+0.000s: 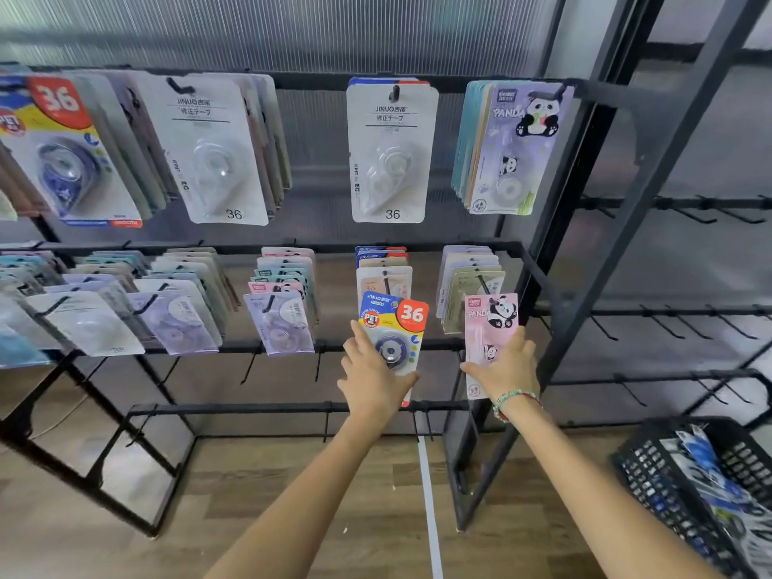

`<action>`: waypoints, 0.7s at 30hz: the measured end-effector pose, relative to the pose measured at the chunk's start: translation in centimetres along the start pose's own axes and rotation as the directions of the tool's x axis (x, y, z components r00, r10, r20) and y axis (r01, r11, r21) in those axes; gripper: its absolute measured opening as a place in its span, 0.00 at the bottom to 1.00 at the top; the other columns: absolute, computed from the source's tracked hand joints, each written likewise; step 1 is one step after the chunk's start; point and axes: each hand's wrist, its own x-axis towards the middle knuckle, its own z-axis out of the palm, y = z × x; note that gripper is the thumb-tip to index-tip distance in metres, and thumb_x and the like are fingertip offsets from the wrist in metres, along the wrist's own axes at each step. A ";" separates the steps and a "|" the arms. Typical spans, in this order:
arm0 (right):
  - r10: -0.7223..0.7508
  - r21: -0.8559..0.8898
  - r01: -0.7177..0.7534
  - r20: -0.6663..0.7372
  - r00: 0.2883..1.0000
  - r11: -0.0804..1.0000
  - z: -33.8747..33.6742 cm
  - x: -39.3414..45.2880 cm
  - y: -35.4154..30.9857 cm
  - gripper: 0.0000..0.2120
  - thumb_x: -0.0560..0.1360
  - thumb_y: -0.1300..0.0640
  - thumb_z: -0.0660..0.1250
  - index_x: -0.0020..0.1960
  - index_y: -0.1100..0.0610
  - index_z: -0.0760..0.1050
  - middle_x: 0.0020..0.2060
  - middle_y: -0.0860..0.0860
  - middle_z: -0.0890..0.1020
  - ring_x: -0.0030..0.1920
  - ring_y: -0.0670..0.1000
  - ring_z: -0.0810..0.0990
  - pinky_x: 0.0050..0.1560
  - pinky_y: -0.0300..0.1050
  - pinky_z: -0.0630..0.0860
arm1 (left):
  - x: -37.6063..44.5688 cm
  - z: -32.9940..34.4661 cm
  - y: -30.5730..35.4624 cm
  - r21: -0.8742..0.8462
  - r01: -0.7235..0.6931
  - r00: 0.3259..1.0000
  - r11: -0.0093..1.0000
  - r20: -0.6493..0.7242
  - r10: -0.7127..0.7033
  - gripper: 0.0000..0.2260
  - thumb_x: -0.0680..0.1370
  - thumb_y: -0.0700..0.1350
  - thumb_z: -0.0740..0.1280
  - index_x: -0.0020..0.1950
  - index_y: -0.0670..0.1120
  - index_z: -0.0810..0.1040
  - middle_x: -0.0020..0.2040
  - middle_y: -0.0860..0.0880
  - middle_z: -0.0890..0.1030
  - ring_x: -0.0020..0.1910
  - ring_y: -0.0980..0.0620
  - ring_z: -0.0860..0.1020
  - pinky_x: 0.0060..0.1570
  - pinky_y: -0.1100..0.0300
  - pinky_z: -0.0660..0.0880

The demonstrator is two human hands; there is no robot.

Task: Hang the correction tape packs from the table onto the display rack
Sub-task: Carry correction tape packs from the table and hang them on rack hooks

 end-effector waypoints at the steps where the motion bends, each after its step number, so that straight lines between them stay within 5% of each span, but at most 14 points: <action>1: -0.001 -0.001 0.001 0.004 1.000 1.000 0.0 0.1 0.0 0.52 0.66 0.49 0.78 0.76 0.61 0.48 0.66 0.59 0.64 0.66 0.61 0.67 0.57 0.54 0.73 | 0.0 0.2 0.0 -0.001 0.006 1.000 1.000 0.003 -0.006 0.56 0.66 0.57 0.77 0.78 0.45 0.40 0.69 0.45 0.62 0.67 0.44 0.66 0.59 0.43 0.70; 21: -0.028 0.003 0.028 0.036 0.999 1.000 0.7 1.8 -0.1 0.52 0.65 0.49 0.78 0.76 0.61 0.48 0.67 0.60 0.63 0.66 0.61 0.67 0.58 0.54 0.72 | 2.7 2.5 0.5 -0.094 0.107 0.994 0.990 -0.018 -0.109 0.57 0.67 0.54 0.78 0.78 0.43 0.39 0.68 0.43 0.62 0.67 0.42 0.66 0.61 0.42 0.73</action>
